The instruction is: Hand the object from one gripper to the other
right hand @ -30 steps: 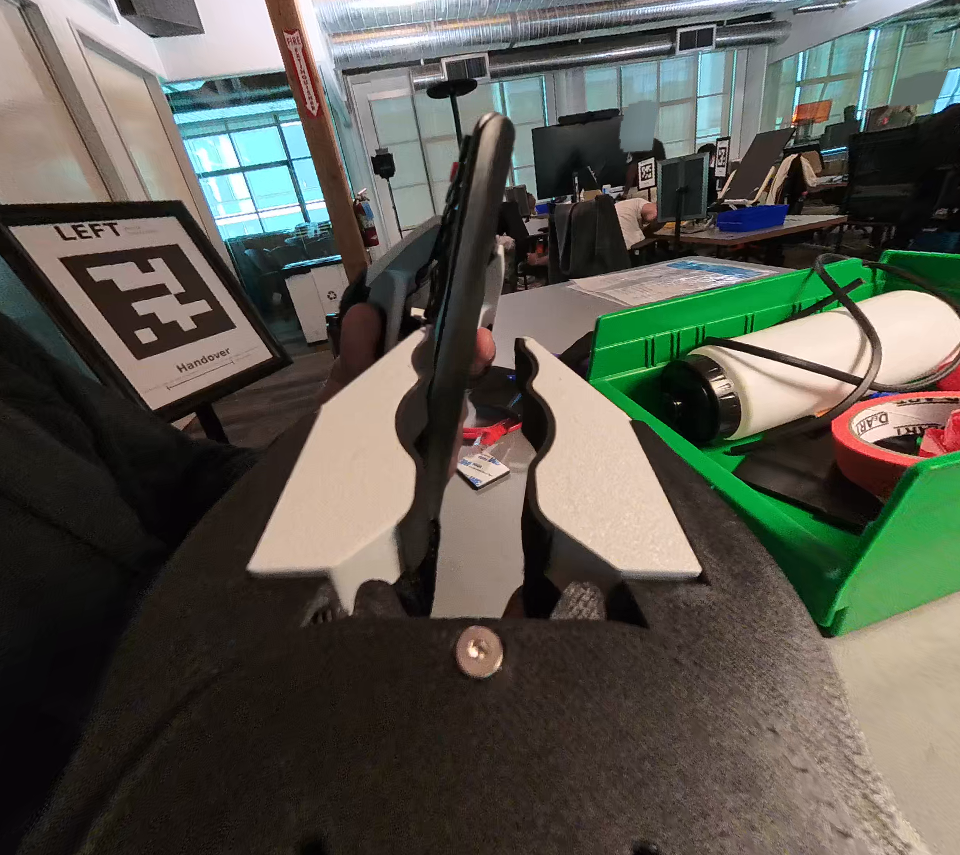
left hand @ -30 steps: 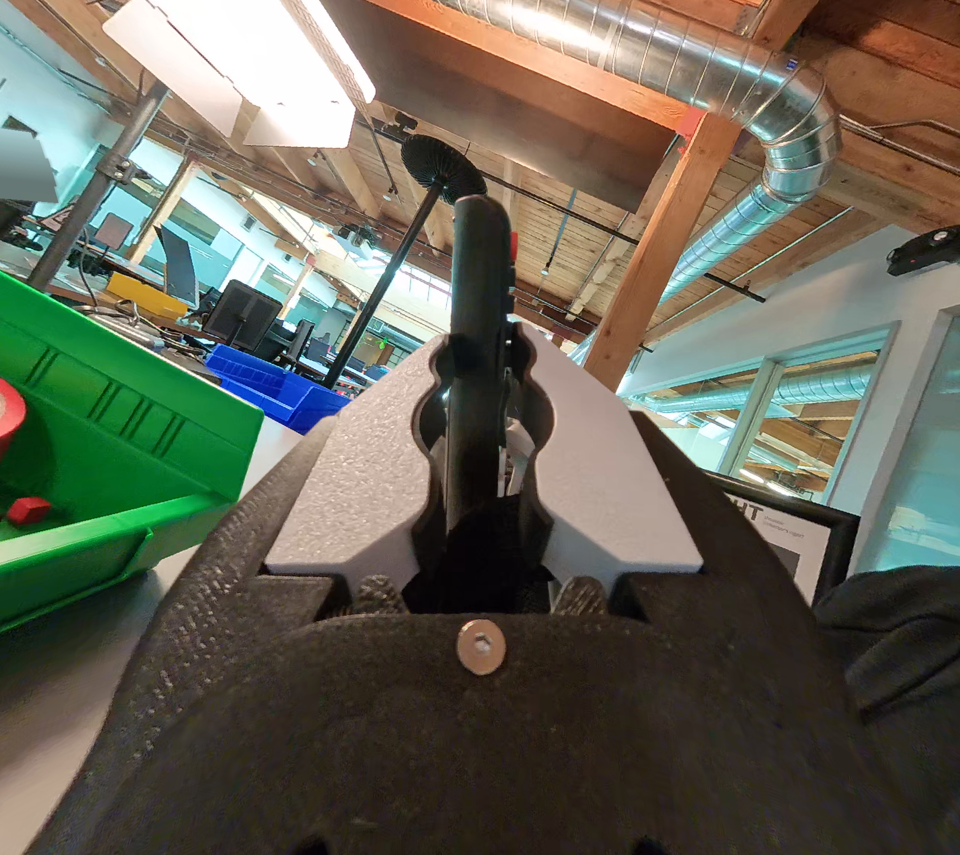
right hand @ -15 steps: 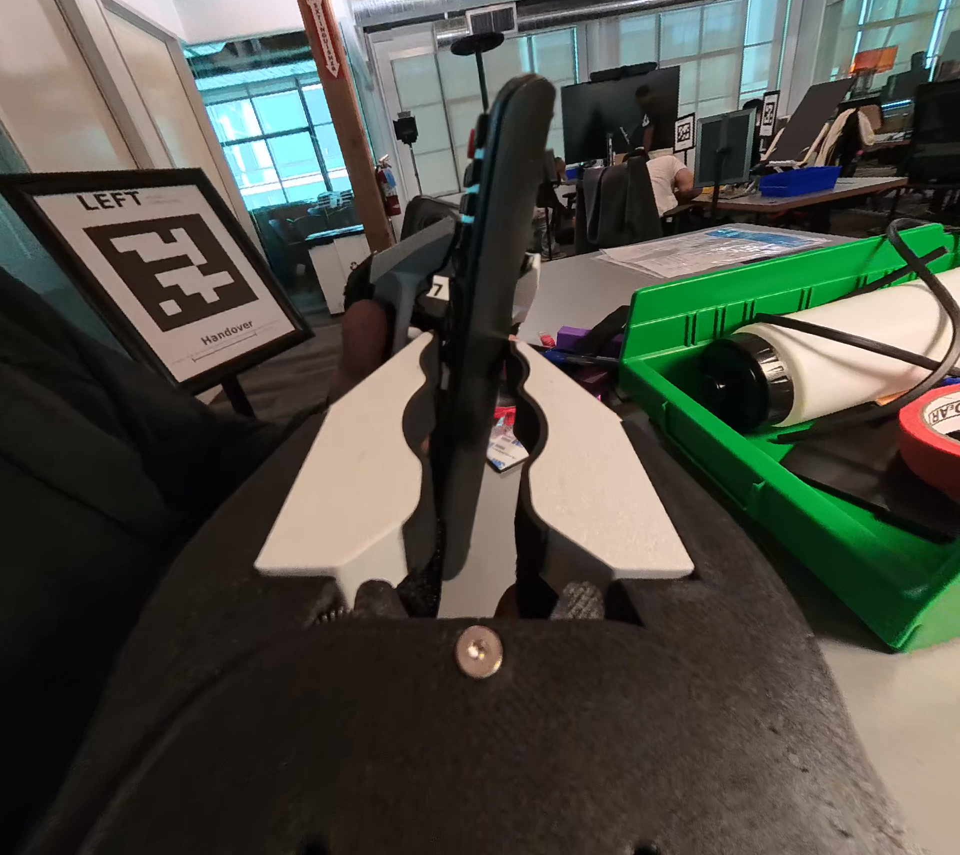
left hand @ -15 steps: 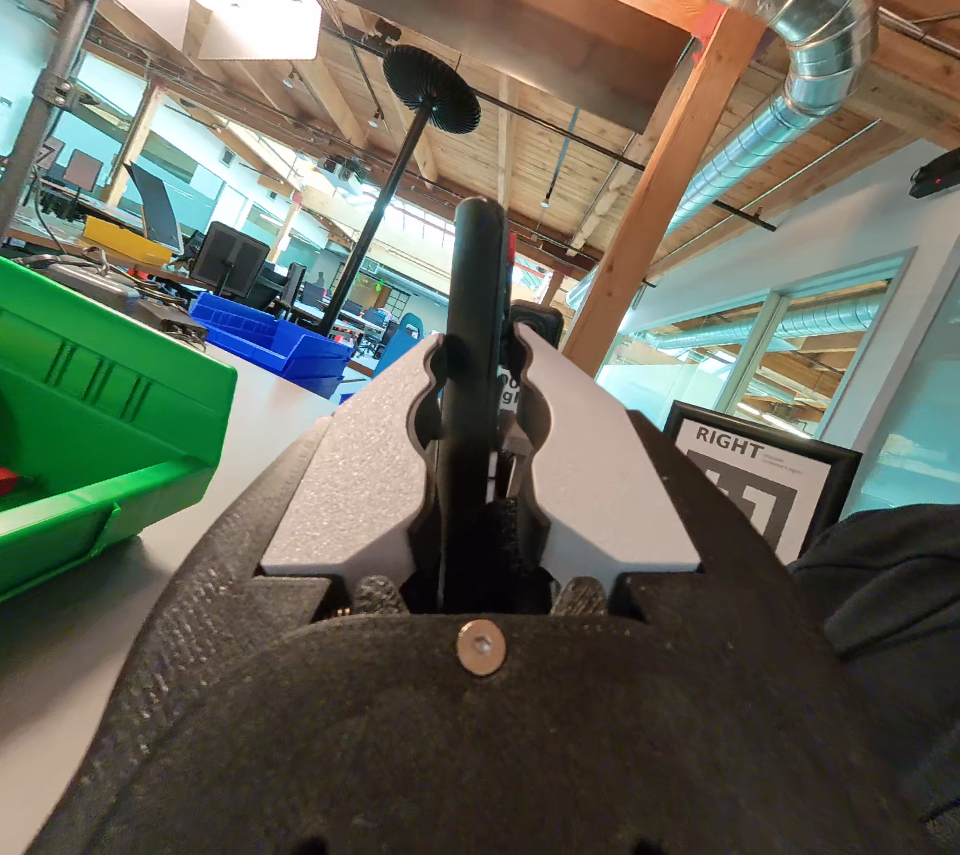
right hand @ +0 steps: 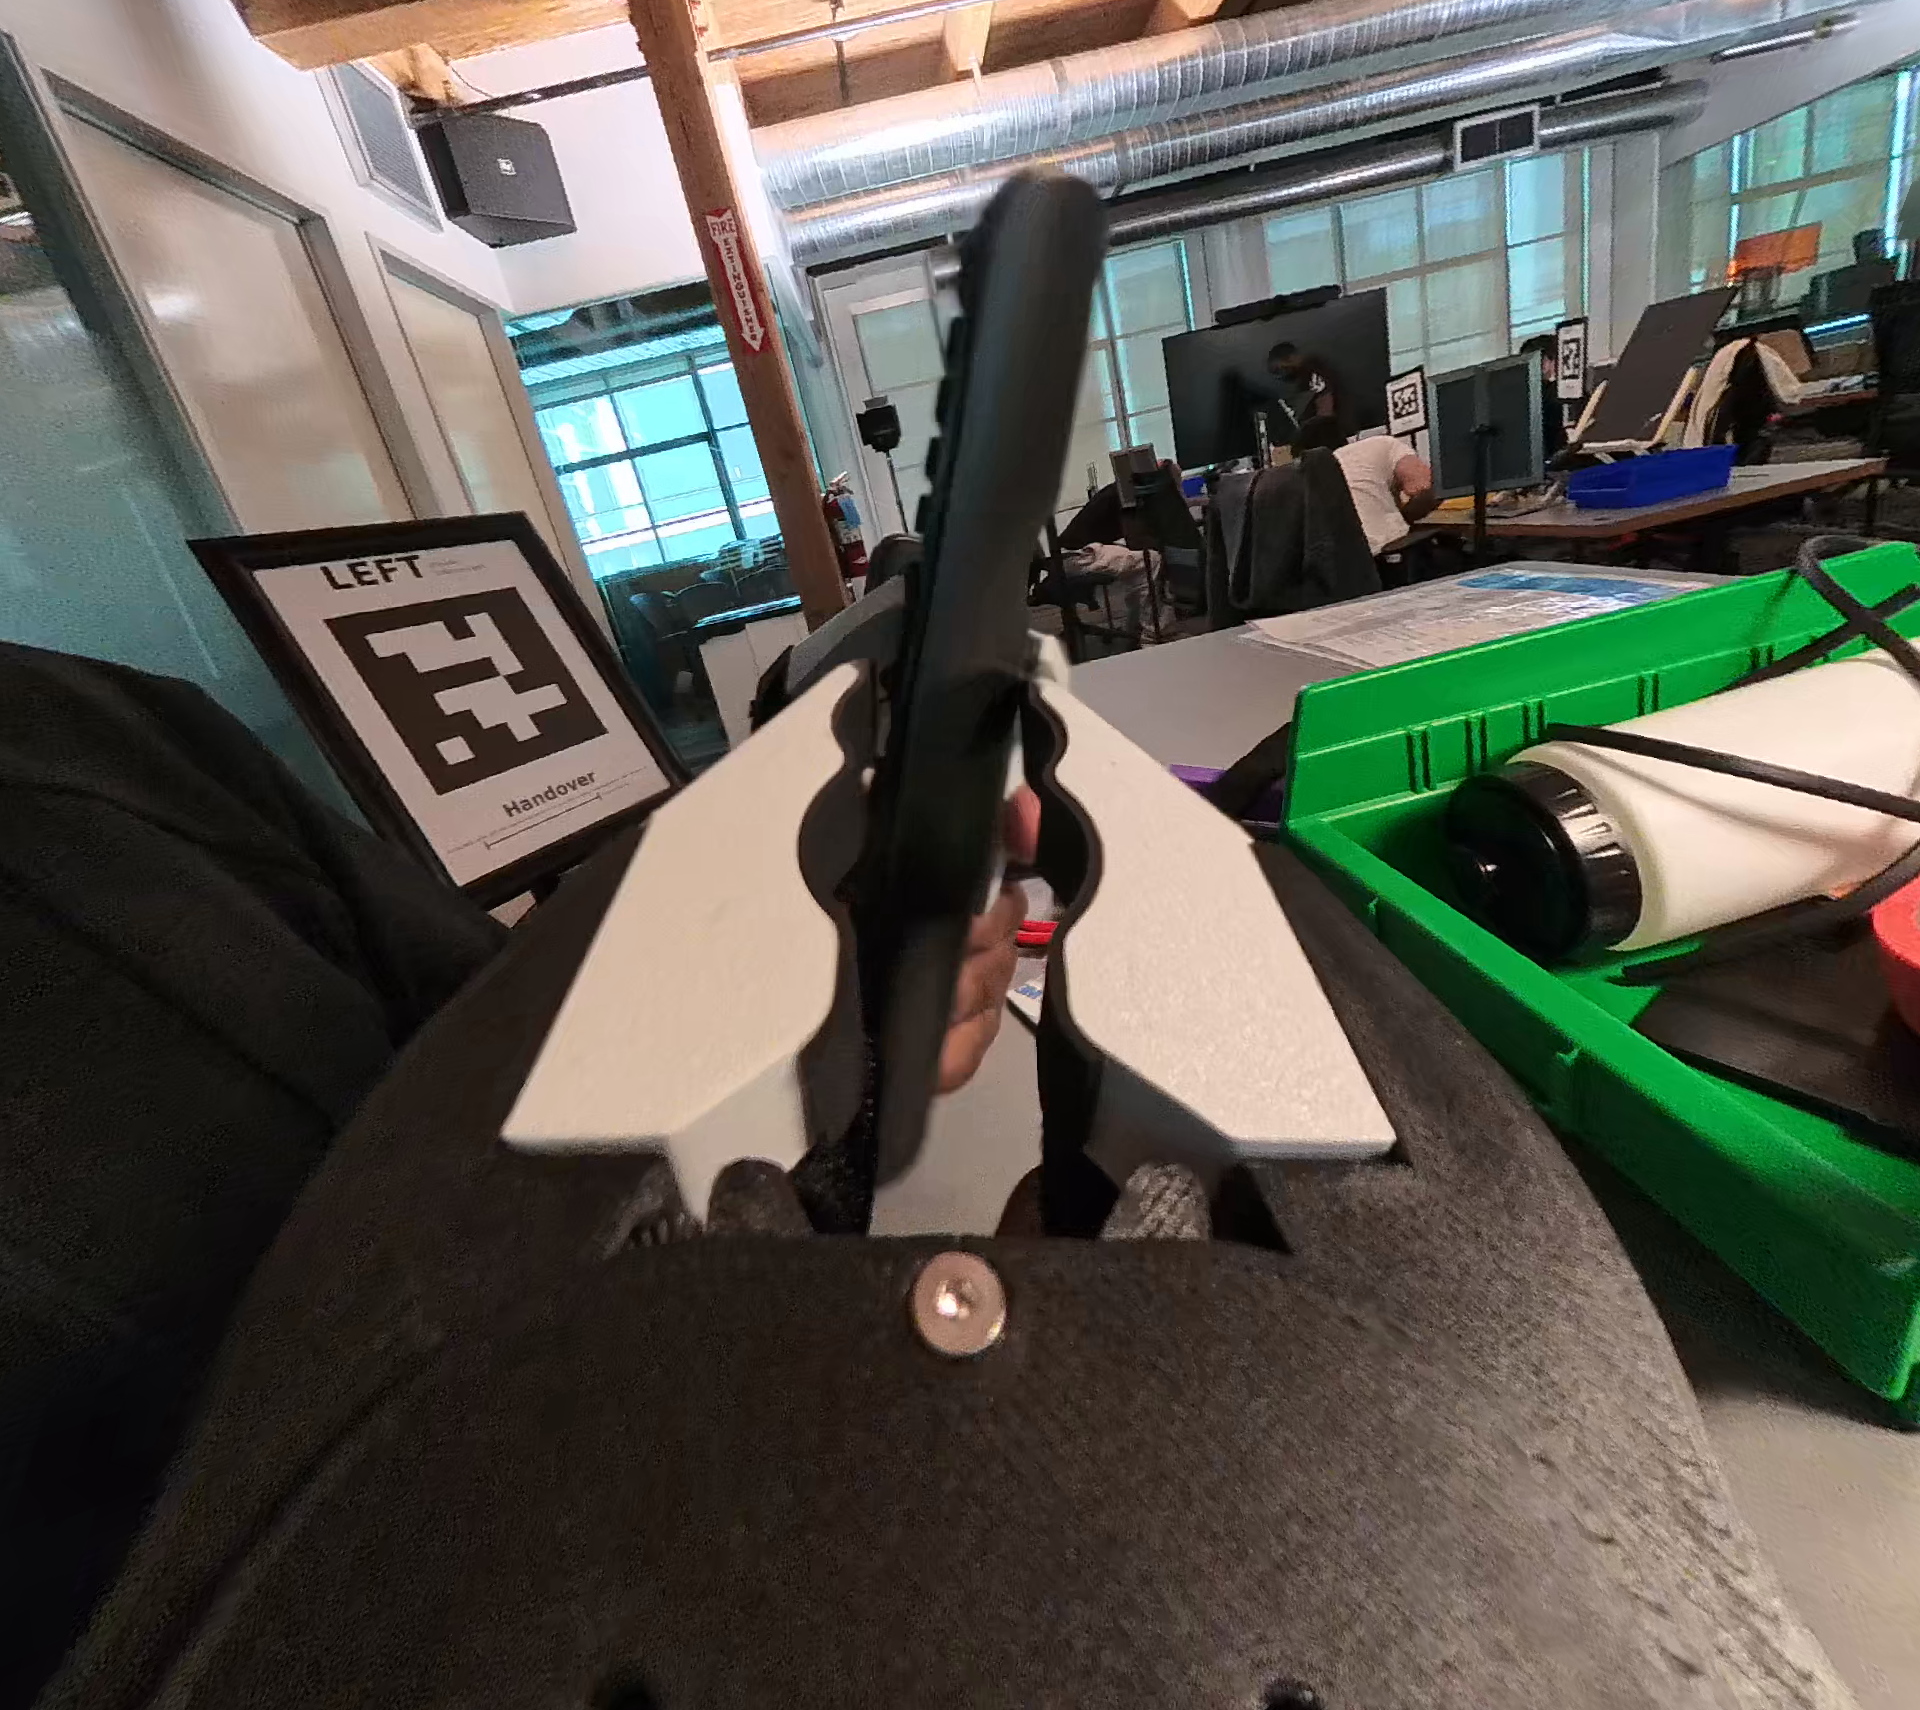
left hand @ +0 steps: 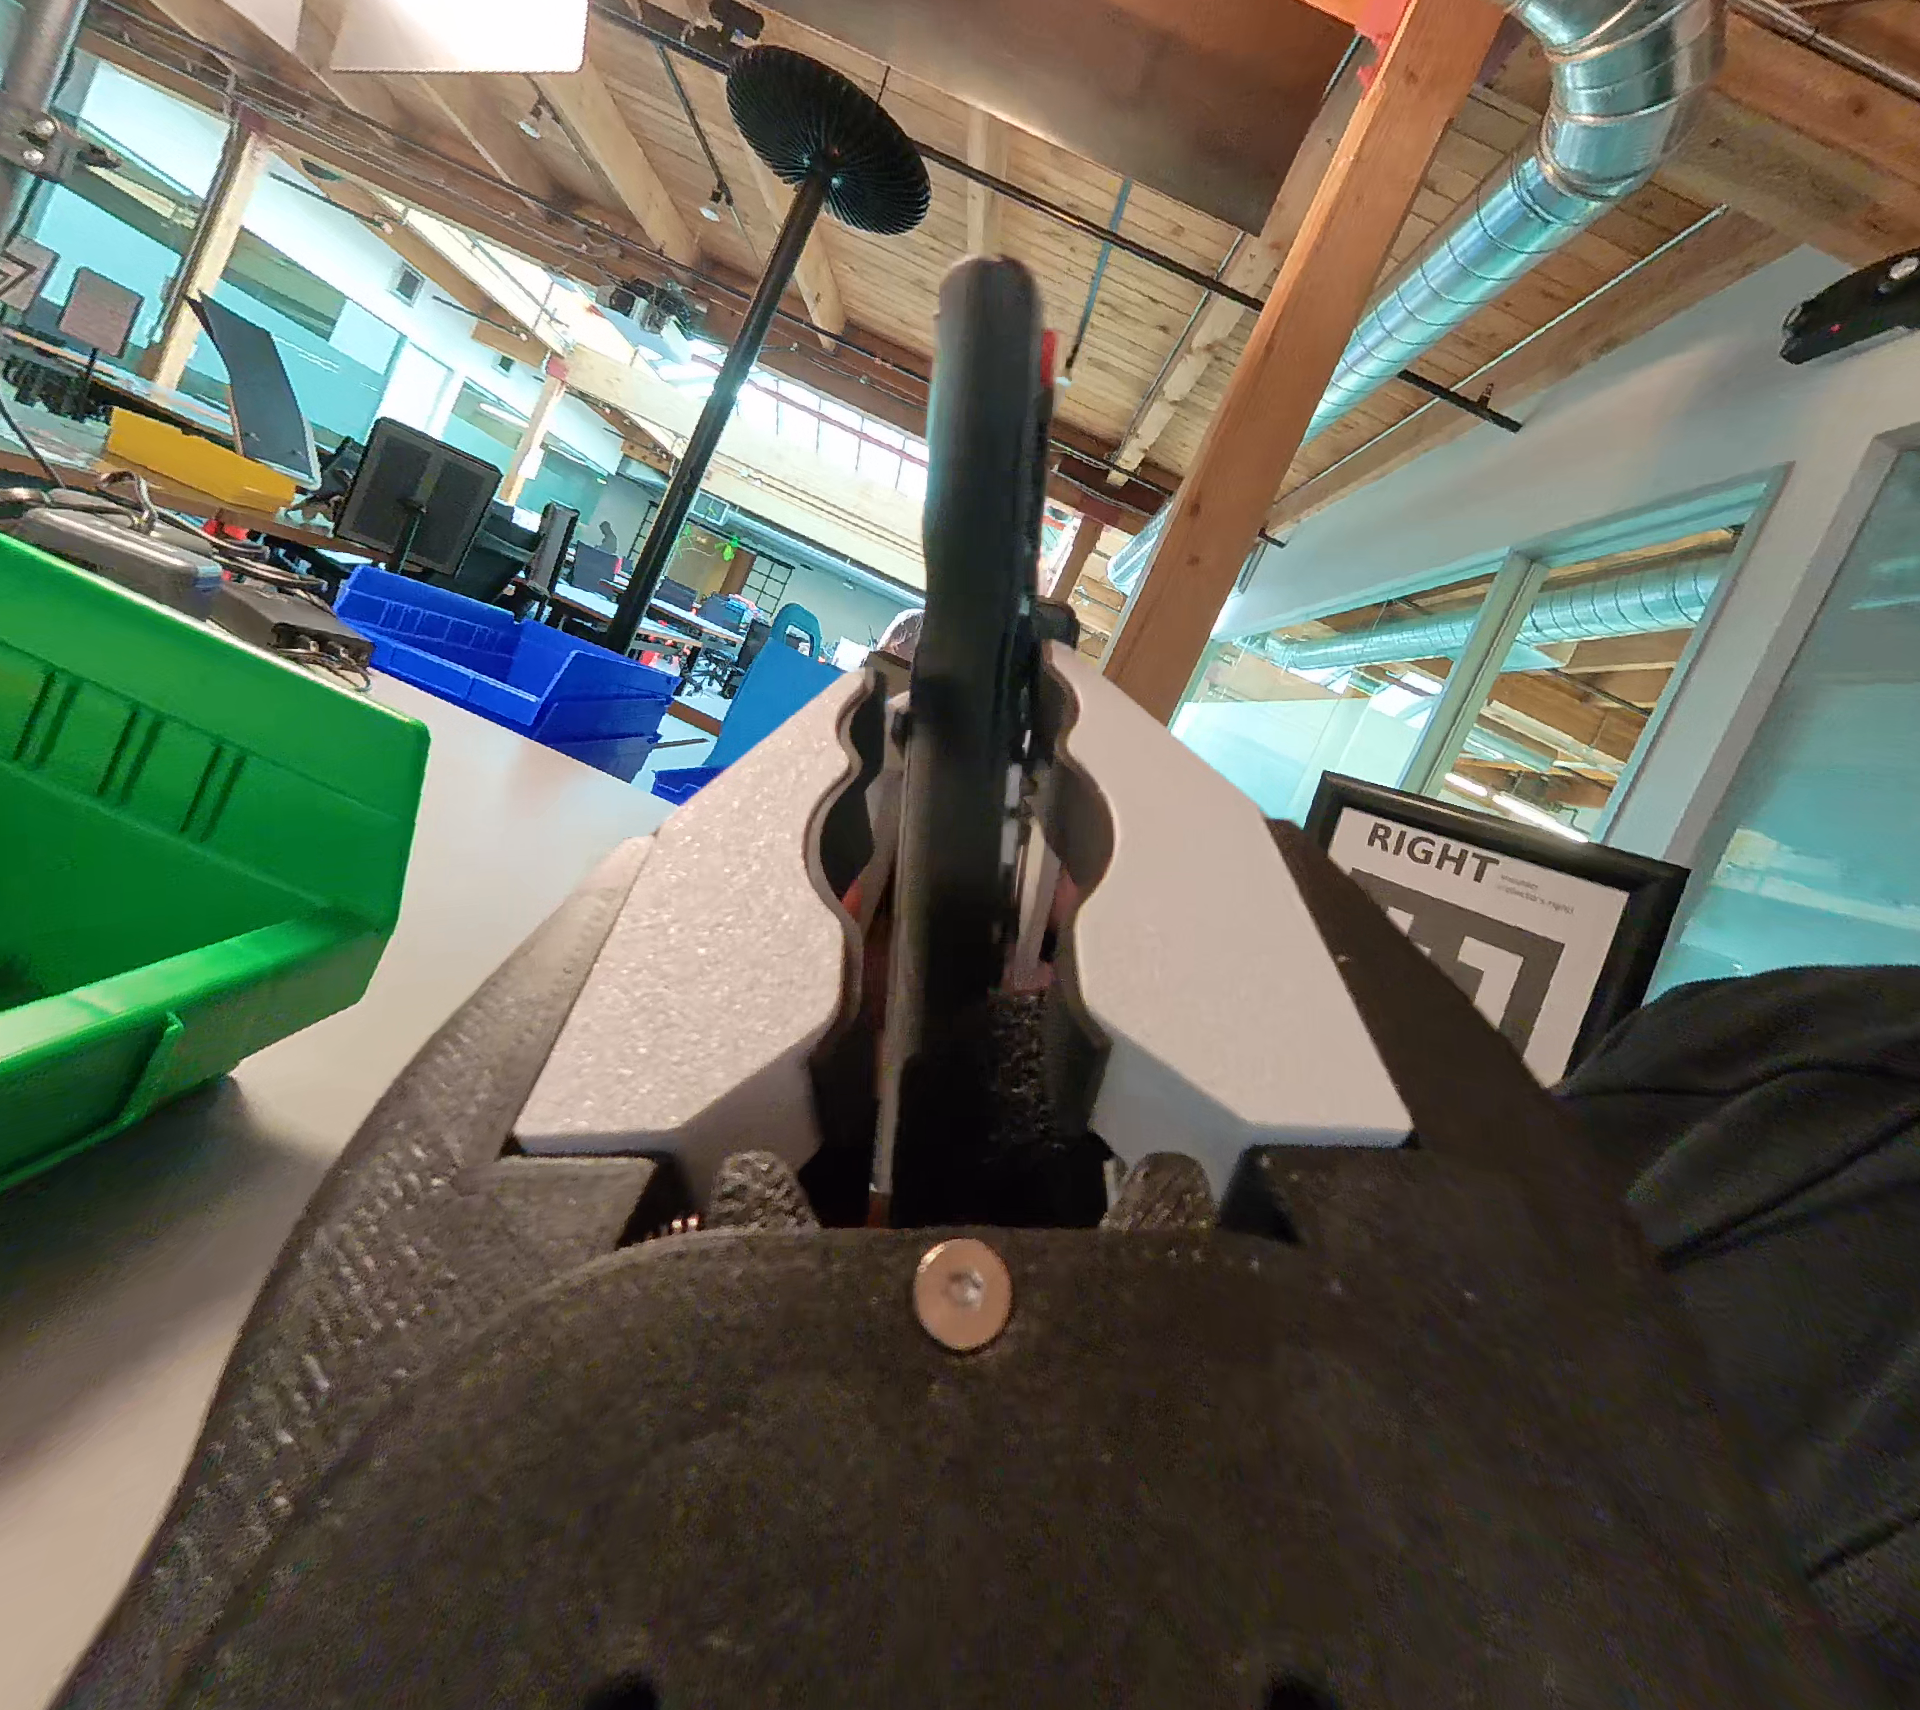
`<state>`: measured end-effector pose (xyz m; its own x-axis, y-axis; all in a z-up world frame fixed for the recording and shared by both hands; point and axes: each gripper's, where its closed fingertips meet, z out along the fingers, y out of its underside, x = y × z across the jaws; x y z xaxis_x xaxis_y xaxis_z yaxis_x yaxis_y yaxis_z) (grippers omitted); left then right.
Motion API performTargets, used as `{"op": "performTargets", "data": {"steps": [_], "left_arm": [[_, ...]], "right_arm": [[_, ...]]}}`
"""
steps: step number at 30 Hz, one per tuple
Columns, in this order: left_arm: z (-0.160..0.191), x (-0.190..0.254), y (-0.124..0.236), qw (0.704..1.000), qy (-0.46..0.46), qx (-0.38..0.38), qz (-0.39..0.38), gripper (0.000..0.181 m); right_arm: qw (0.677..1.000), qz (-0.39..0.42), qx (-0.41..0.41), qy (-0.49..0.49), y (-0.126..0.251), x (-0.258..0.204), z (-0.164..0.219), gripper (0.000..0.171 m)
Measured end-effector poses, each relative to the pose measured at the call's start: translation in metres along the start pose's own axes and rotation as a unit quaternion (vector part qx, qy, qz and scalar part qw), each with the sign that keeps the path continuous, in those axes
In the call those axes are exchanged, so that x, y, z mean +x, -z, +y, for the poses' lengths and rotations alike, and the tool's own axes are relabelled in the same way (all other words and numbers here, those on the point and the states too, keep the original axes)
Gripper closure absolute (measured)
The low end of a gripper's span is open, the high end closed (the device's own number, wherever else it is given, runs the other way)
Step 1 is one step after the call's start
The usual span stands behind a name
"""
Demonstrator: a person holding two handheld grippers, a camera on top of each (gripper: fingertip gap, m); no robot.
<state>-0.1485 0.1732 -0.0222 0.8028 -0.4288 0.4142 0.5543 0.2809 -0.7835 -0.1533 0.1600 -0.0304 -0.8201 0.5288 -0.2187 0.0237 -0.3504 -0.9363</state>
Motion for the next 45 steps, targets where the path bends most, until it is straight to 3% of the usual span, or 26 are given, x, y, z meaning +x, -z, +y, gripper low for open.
{"op": "performTargets", "data": {"steps": [3,8,17,22,25,28,36,45], "left_arm": [[-0.006,-0.003,0.003,1.0,0.001,0.016,-0.006,0.16],[-0.004,0.0,0.002,1.0,0.007,0.01,0.001,0.16],[0.001,0.001,0.0,1.0,0.025,-0.001,0.01,0.15],[0.006,0.002,-0.001,0.999,-0.024,-0.021,-0.002,0.158],[0.004,0.003,0.0,1.0,-0.026,-0.016,-0.002,0.159],[-0.001,0.001,0.001,1.0,-0.02,-0.004,-0.006,0.158],[0.011,0.004,-0.004,0.999,0.013,-0.028,0.013,0.146],[0.003,0.006,0.0,1.0,-0.025,-0.015,0.009,0.159]], "right_arm": [[1.0,-0.009,-0.016,-0.004,0.0,-0.002,0.005,0.133],[0.998,-0.007,-0.063,0.007,-0.007,-0.003,0.023,0.143],[0.999,0.002,-0.035,0.01,-0.001,0.001,0.011,0.146],[1.0,-0.001,-0.028,0.008,-0.001,0.0,0.009,0.142],[0.998,-0.013,-0.063,0.003,0.0,-0.002,0.019,0.134],[0.995,-0.014,-0.096,0.02,0.0,-0.004,0.031,0.143],[0.999,-0.019,-0.041,0.01,0.002,-0.006,0.011,0.146],[0.997,-0.03,-0.074,0.008,0.005,-0.008,0.021,0.135]]}}
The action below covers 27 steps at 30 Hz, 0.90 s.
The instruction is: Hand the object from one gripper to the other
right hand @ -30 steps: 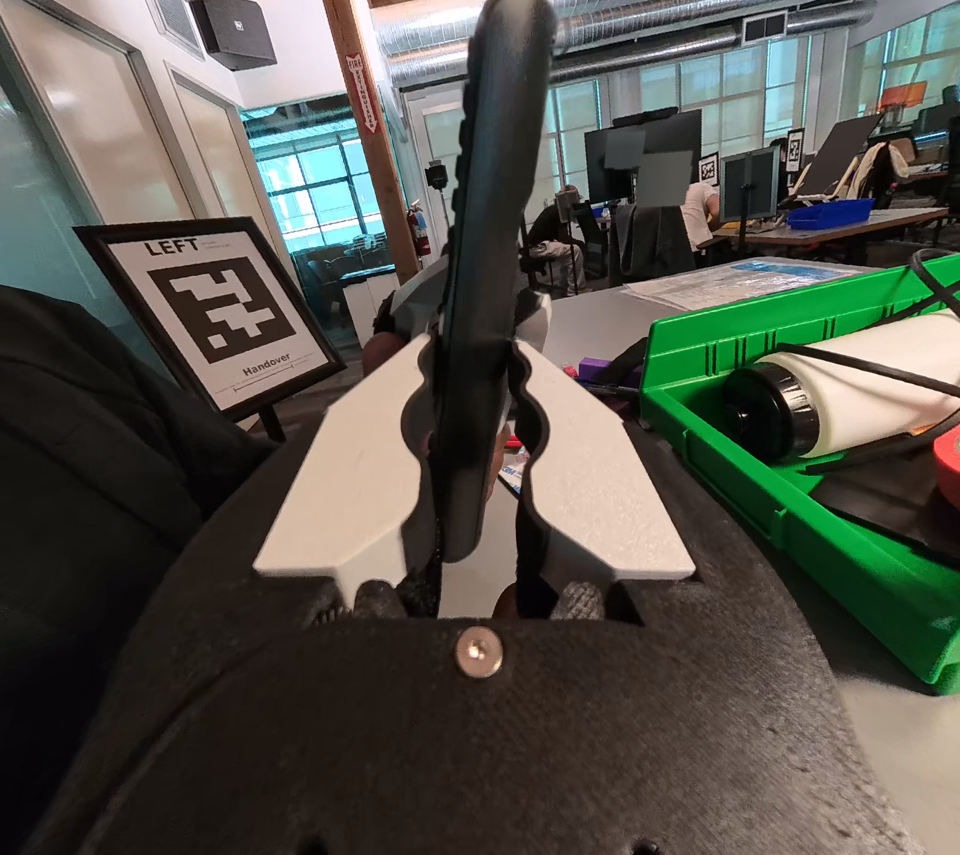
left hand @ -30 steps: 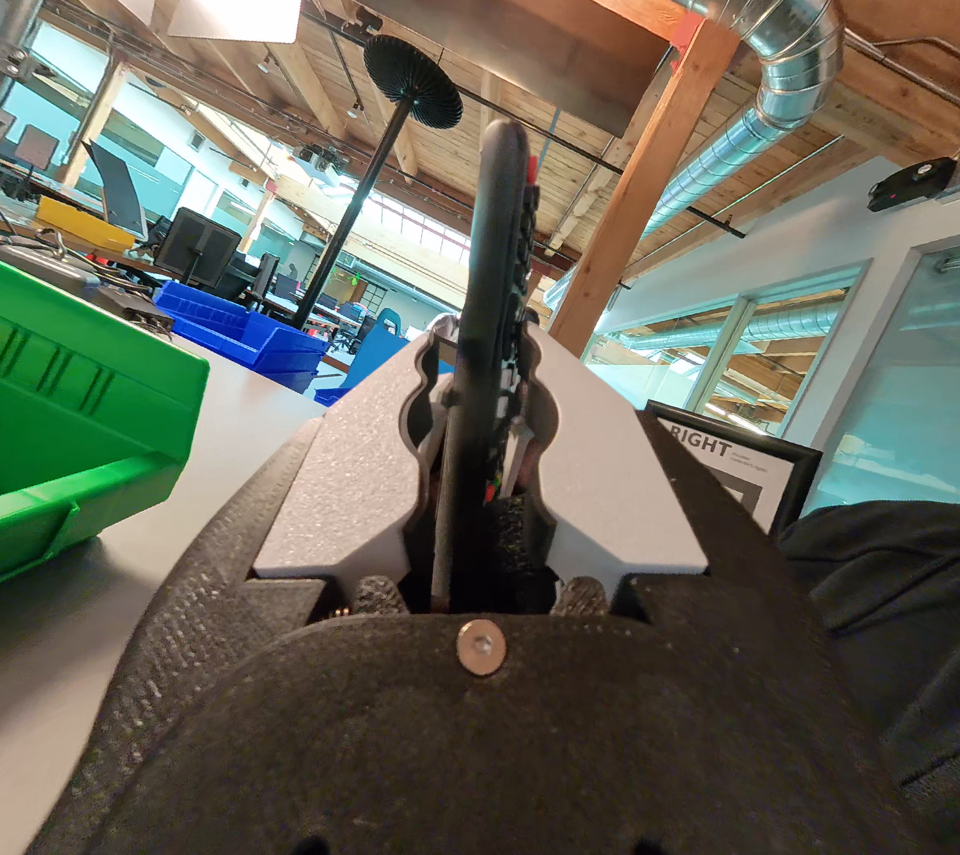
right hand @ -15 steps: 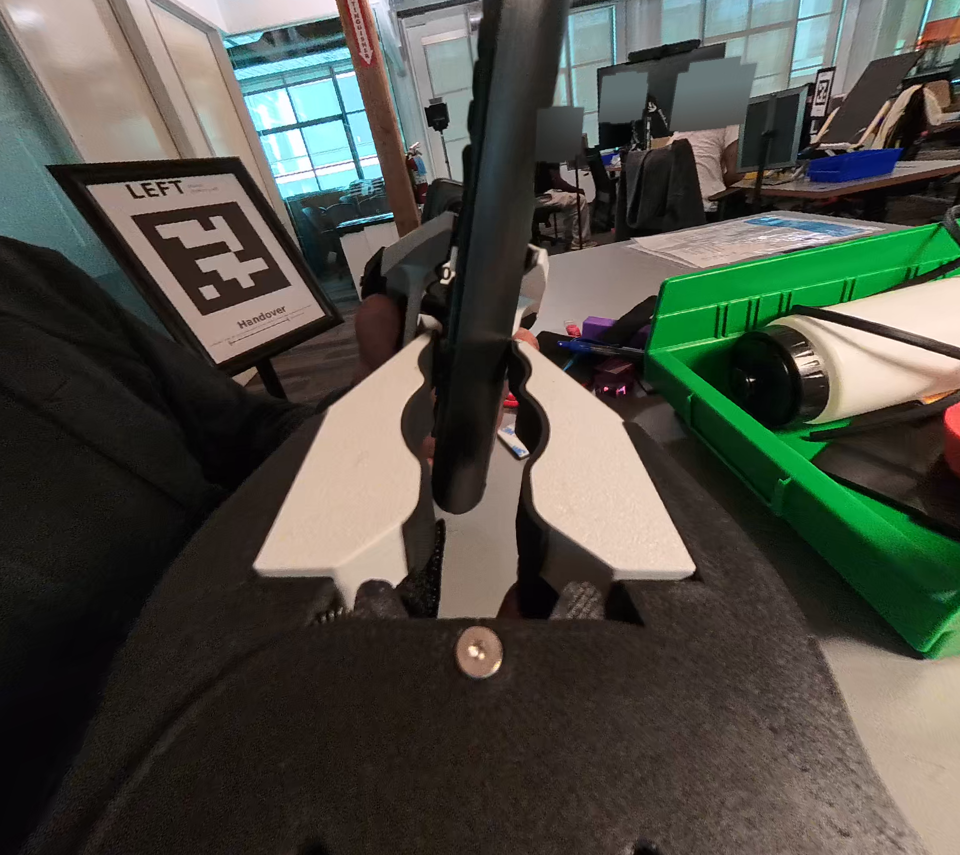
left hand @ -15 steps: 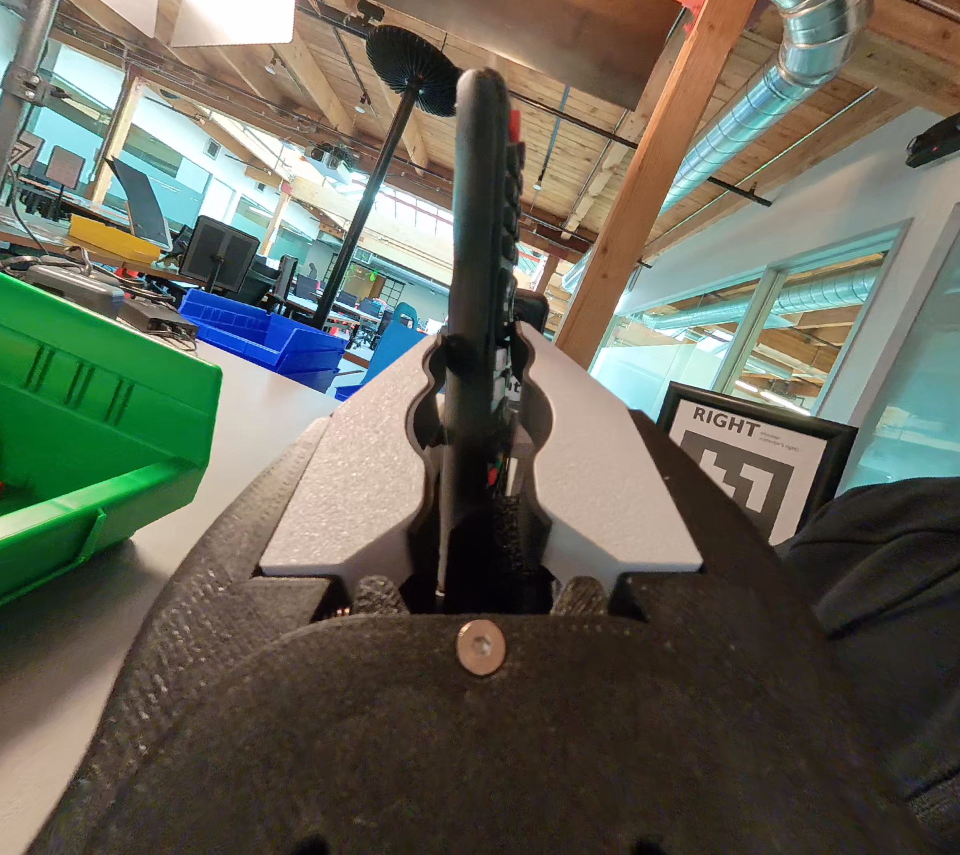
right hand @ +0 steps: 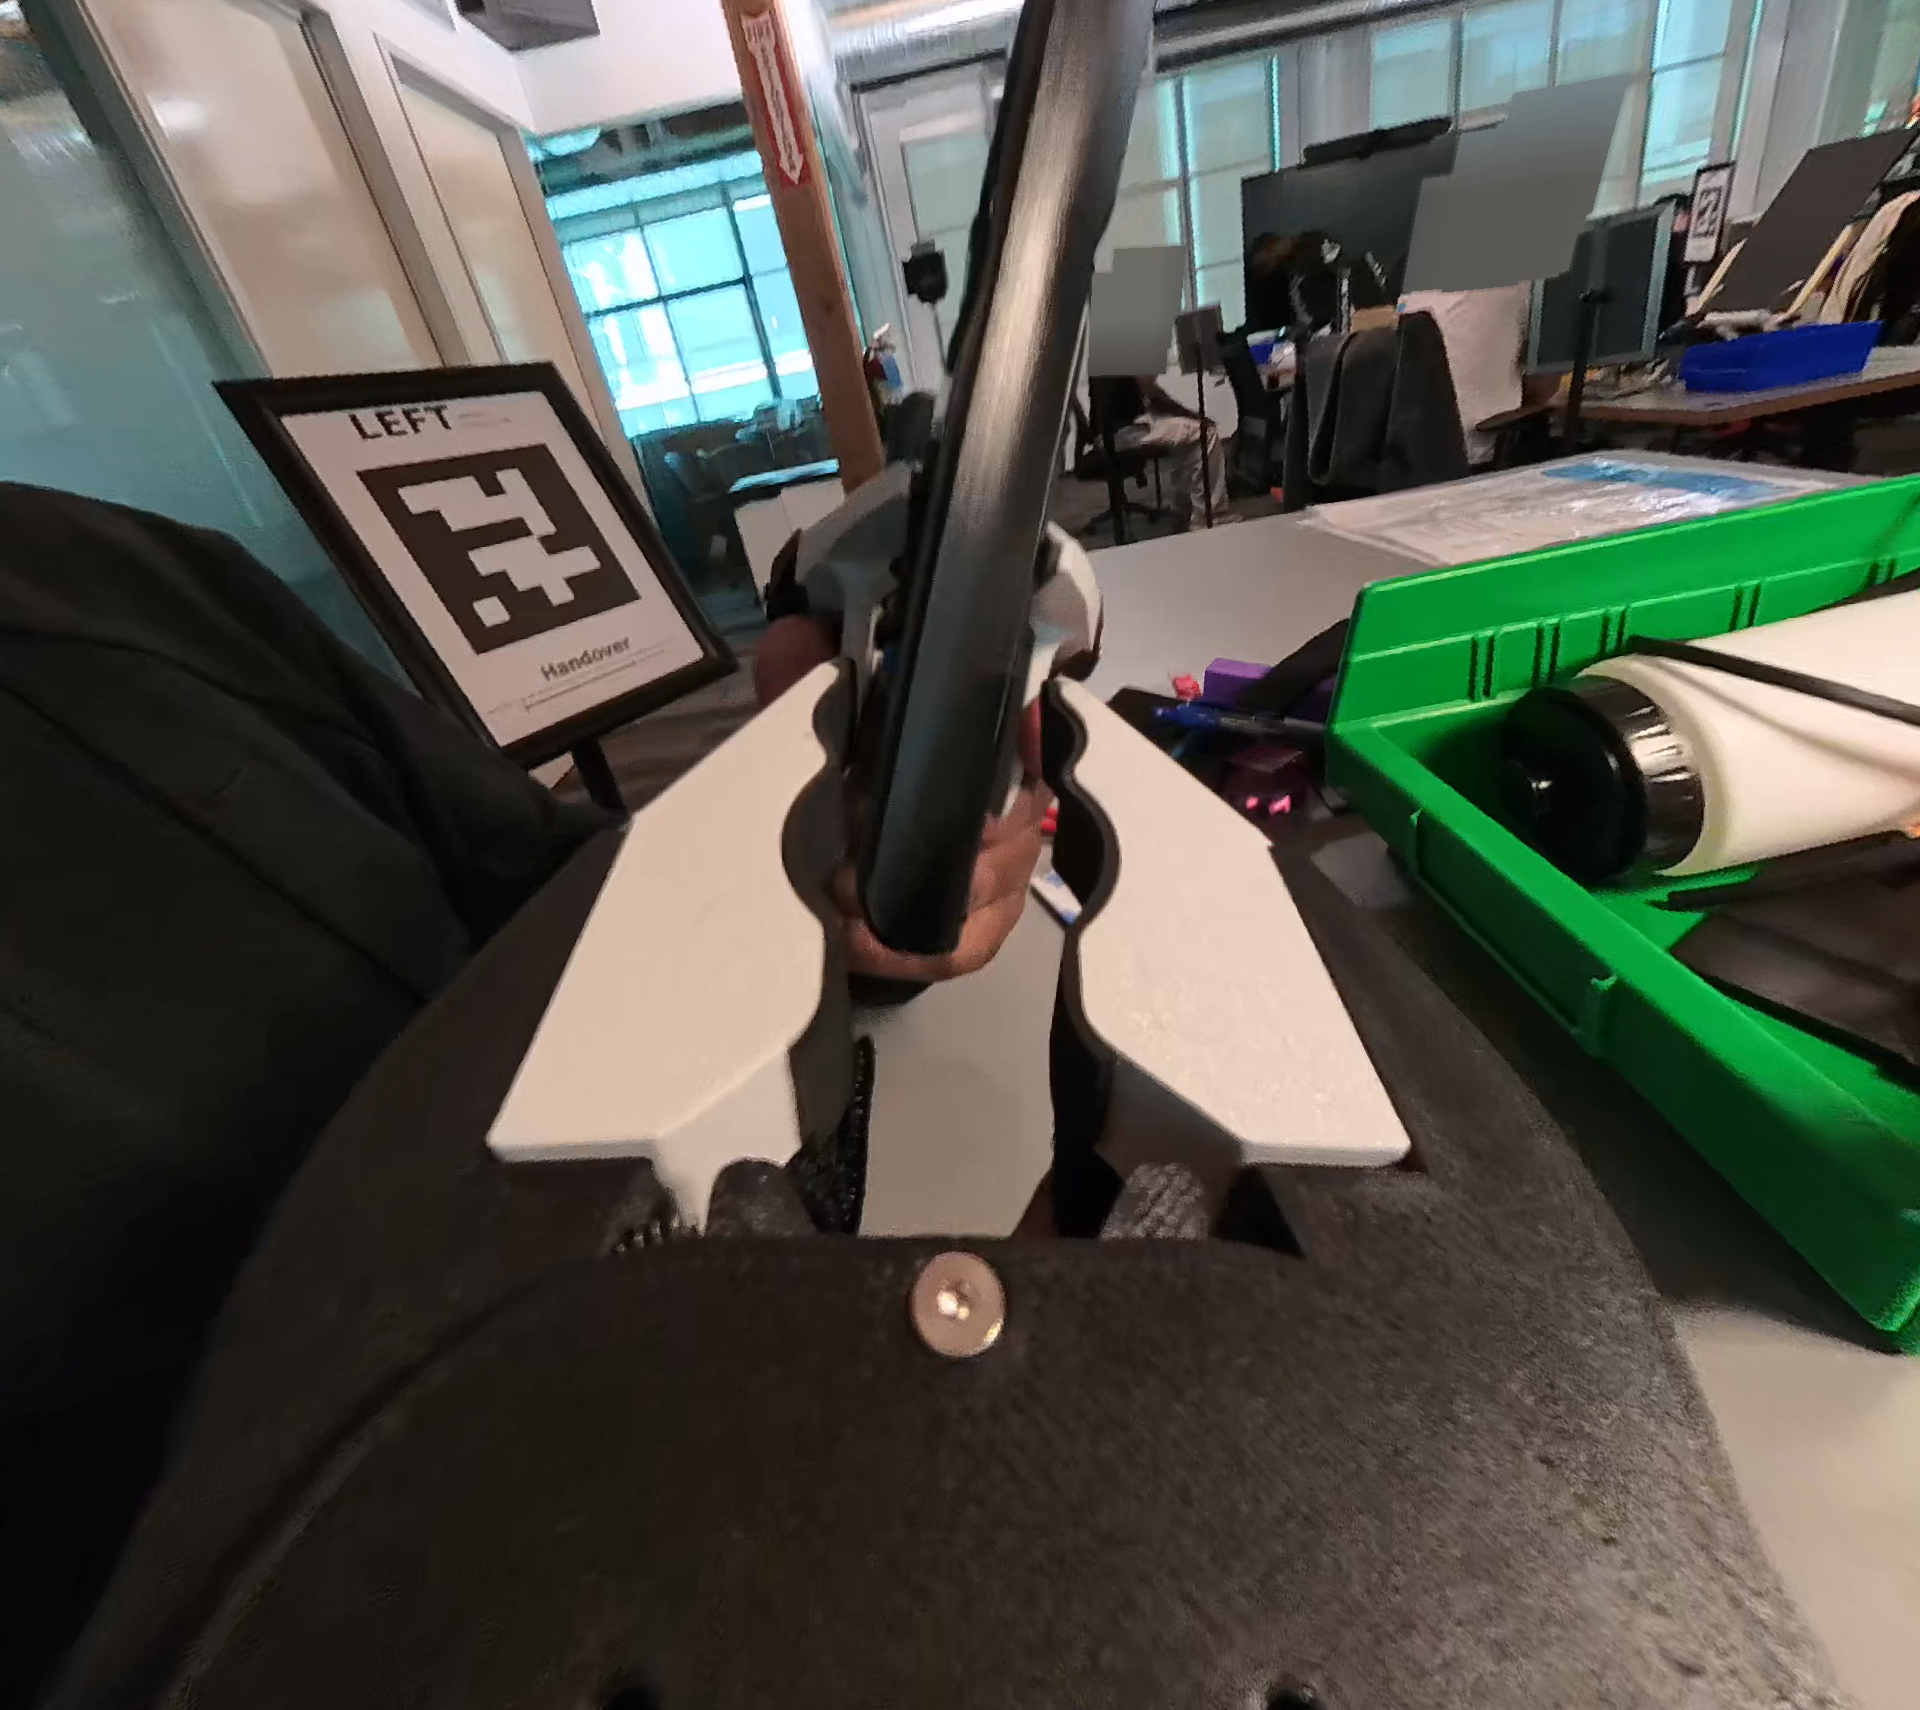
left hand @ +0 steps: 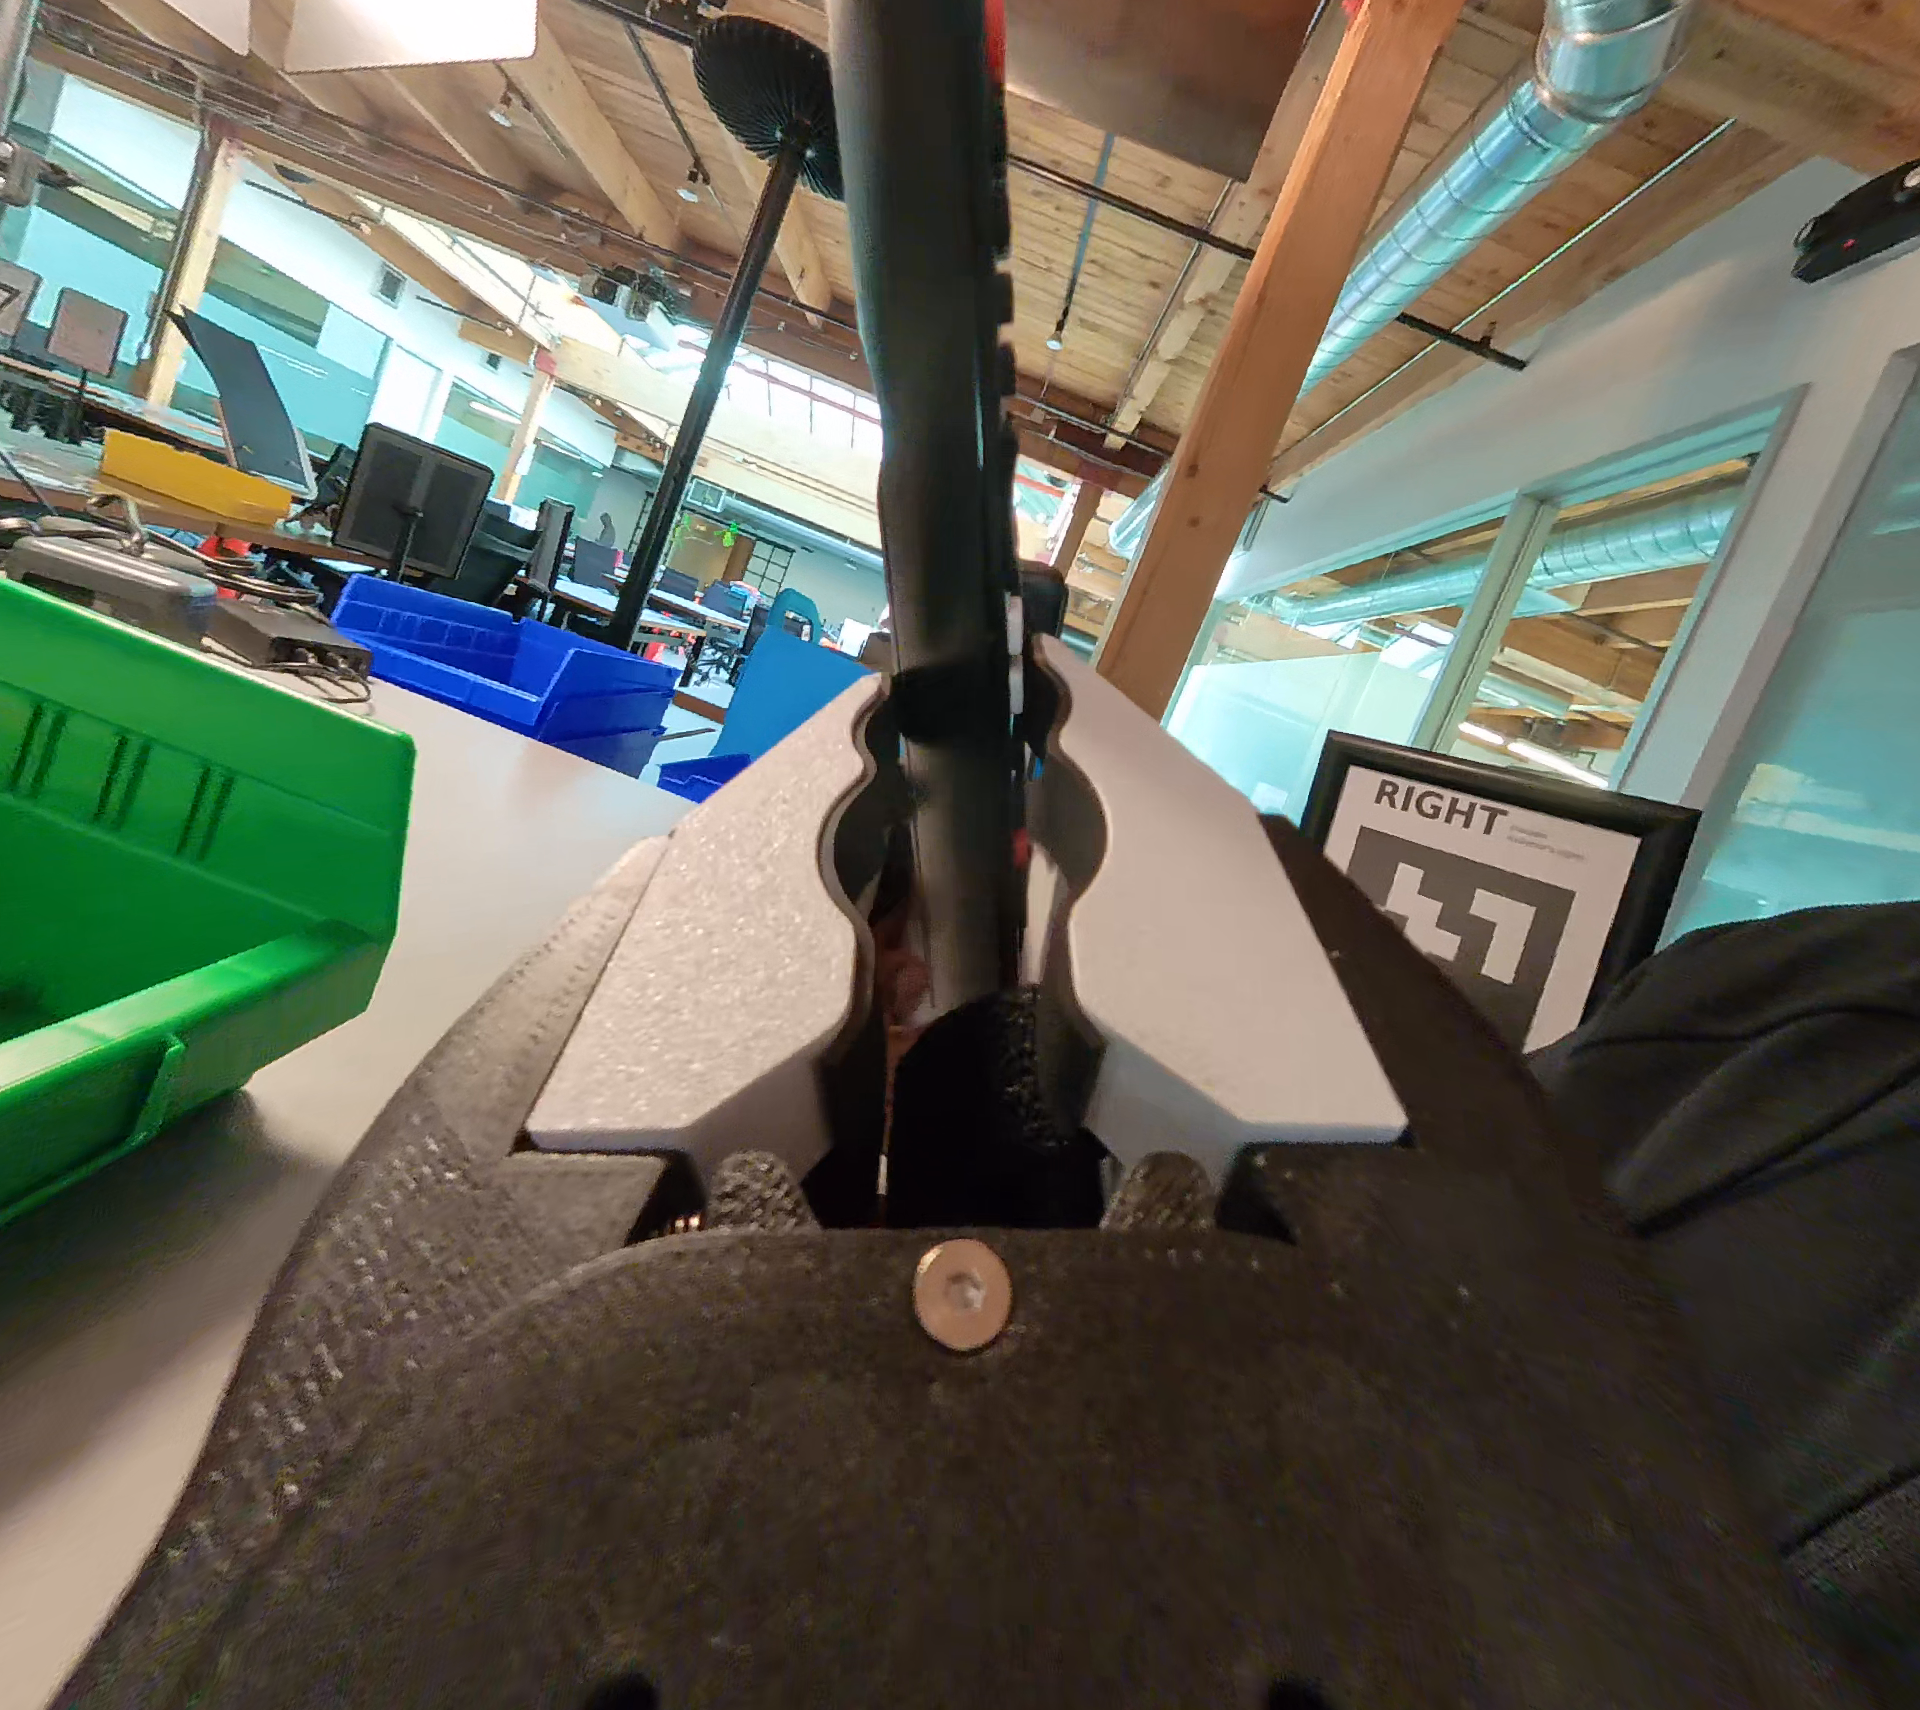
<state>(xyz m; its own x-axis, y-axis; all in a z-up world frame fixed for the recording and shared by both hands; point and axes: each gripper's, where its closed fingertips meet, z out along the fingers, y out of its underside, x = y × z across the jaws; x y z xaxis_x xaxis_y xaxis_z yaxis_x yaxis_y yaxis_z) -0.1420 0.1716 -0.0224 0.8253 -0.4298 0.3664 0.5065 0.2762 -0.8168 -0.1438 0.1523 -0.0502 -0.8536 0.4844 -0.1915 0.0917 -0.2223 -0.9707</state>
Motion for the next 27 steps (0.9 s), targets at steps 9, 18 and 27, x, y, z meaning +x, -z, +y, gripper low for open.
{"op": "performTargets", "data": {"steps": [9,18,27], "left_arm": [[0.002,0.001,-0.003,1.0,0.008,0.001,0.0,0.156],[0.007,0.005,-0.005,0.999,-0.044,-0.019,-0.005,0.156],[0.006,0.007,-0.005,1.0,-0.028,-0.011,0.0,0.155]], "right_arm": [[1.0,0.004,-0.014,0.006,-0.005,0.0,0.006,0.145],[1.0,0.005,0.006,0.012,-0.002,-0.001,-0.001,0.135],[0.999,0.0,-0.039,0.015,-0.008,-0.003,0.017,0.148]]}}
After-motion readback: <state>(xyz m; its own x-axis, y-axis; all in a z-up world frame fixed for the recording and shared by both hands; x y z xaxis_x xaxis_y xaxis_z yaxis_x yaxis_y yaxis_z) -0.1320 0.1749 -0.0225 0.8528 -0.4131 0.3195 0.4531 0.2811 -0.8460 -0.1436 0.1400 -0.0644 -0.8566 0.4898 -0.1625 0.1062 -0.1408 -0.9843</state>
